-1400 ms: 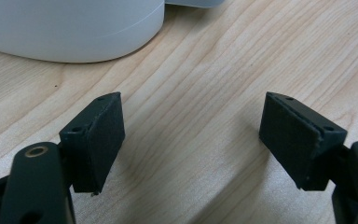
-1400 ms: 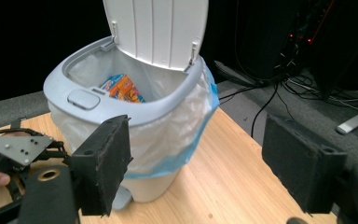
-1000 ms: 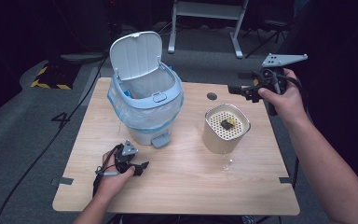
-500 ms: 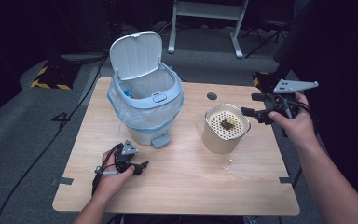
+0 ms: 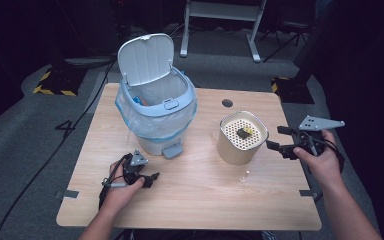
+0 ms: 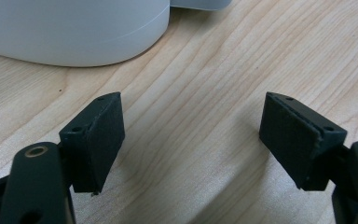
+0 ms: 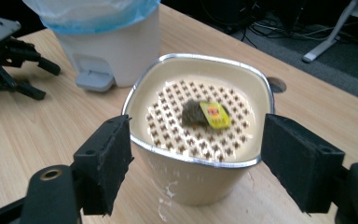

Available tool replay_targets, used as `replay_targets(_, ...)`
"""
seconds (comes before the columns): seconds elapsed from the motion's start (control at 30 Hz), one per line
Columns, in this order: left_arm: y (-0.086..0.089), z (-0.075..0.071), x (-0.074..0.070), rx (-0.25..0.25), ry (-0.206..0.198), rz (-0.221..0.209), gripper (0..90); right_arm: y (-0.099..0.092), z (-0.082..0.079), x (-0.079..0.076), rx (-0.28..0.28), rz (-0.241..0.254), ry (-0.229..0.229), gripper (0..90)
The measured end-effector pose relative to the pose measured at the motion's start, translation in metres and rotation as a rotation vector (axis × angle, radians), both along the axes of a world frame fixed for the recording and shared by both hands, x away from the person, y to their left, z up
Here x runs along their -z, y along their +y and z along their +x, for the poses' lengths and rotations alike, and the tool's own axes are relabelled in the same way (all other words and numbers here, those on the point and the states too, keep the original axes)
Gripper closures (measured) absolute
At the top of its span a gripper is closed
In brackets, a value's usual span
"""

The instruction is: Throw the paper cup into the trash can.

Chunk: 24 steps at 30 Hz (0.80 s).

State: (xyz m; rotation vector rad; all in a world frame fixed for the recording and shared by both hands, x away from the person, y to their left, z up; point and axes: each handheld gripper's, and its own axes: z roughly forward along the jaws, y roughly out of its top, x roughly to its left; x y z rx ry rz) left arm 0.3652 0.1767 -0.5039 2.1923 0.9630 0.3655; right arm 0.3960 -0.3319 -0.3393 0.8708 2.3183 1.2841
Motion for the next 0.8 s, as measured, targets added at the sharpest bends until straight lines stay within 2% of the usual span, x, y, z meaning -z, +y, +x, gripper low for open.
replay_targets(0.2, 0.001, 0.0, 0.0, 0.006, -0.001, 0.0, 22.5, -0.009, -0.008, 0.025, 0.013, 0.003, 0.031, 24.6)
replay_targets(0.33, 0.006, 0.0, 0.0, 0.014, 0.0, 0.005, 22.5, -0.011, -0.011, 0.038, 0.017, 0.013, 0.035, 24.1)
replay_targets(0.5, 0.009, 0.0, 0.0, 0.009, 0.002, 0.002, 22.5, -0.009, -0.014, 0.059, 0.011, -0.004, 0.016, 21.9)
replay_targets(0.8, 0.011, -0.002, 0.0, -0.004, 0.004, 0.001, 22.5, -0.006, -0.019, 0.098, -0.003, -0.04, 0.045, 20.5)
